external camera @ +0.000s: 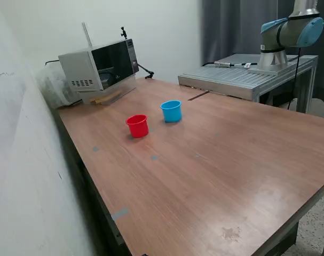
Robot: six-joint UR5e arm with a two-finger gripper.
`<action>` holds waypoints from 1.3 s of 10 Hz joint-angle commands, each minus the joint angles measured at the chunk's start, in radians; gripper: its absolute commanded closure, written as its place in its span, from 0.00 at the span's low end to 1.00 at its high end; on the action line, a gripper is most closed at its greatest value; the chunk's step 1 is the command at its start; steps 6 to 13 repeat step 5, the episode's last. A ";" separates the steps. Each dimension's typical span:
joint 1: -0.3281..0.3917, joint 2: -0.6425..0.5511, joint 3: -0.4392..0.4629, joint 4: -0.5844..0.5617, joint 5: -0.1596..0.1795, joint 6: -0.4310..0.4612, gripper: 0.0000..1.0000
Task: Place red objects in the red bin, and blue objects in the blue bin.
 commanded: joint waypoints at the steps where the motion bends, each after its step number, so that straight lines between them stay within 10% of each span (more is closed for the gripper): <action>1: 0.003 -0.046 0.056 0.056 -0.003 -0.012 0.00; 5: -0.010 -0.086 0.139 0.377 -0.003 -0.006 0.00; 13: -0.010 -0.086 0.139 0.377 -0.003 -0.006 0.00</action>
